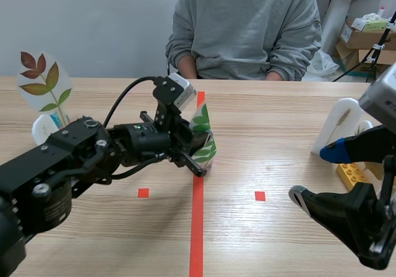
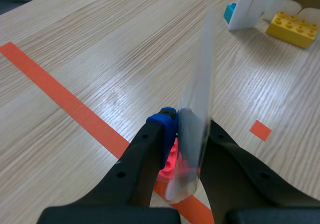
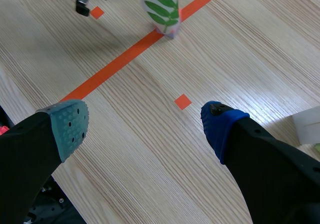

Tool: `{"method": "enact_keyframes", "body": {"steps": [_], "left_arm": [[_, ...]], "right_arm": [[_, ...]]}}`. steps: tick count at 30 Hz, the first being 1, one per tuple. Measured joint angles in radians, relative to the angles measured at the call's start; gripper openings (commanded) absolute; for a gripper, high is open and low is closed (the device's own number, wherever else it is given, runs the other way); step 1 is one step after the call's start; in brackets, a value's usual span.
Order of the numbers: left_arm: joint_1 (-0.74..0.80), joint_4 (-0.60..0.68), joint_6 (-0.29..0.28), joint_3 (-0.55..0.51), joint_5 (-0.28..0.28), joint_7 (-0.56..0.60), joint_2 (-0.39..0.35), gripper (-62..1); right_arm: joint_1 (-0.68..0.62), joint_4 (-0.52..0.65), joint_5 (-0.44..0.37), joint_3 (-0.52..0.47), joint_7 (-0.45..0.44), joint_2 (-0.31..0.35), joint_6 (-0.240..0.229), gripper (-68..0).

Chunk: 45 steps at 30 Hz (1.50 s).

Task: Do the leaf sorting experiment

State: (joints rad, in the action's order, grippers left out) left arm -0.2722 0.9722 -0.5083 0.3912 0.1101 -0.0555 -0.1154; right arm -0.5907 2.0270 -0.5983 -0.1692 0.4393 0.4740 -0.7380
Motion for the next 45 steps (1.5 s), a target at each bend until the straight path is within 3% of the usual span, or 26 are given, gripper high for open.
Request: {"method": "enact_keyframes", "body": {"steps": [3, 10, 14, 19, 23, 27, 34, 45], "left_arm": [[0.133, 0.151, 0.0, -0.092, 0.041, 0.001, -0.035, -56.9], [0.409, 0.393, 0.0, -0.346, 0.048, 0.058, -0.088, -56.9], [0.486, 0.404, 0.005, -0.446, 0.076, 0.061, -0.087, -56.9], [0.501, 0.385, 0.091, -0.565, 0.079, 0.071, -0.084, -56.9], [0.484, 0.359, 0.129, -0.642, 0.077, 0.077, -0.085, -56.9], [0.441, 0.28, 0.159, -0.658, 0.073, 0.08, -0.105, -56.9], [0.388, 0.13, 0.16, -0.659, 0.074, 0.099, -0.126, -56.9], [0.385, 0.139, 0.16, -0.659, 0.074, 0.135, -0.123, -56.9]], "right_arm": [[0.0, 0.0, 0.0, 0.0, 0.0, 0.0, 0.0, -21.3], [0.0, 0.0, 0.0, 0.0, 0.0, 0.0, 0.0, -21.3], [0.0, 0.0, 0.0, 0.0, 0.0, 0.0, 0.0, -21.3], [0.0, 0.0, 0.0, 0.0, 0.0, 0.0, 0.0, -21.3], [0.0, 0.0, 0.0, 0.0, -0.001, 0.0, 0.0, -21.3], [0.0, 0.0, 0.0, 0.0, -0.001, 0.0, 0.0, -21.3], [0.0, 0.0, 0.0, 0.0, -0.001, 0.0, 0.0, -21.3], [0.0, 0.0, 0.0, 0.0, -0.001, 0.0, 0.0, -21.3]]}}
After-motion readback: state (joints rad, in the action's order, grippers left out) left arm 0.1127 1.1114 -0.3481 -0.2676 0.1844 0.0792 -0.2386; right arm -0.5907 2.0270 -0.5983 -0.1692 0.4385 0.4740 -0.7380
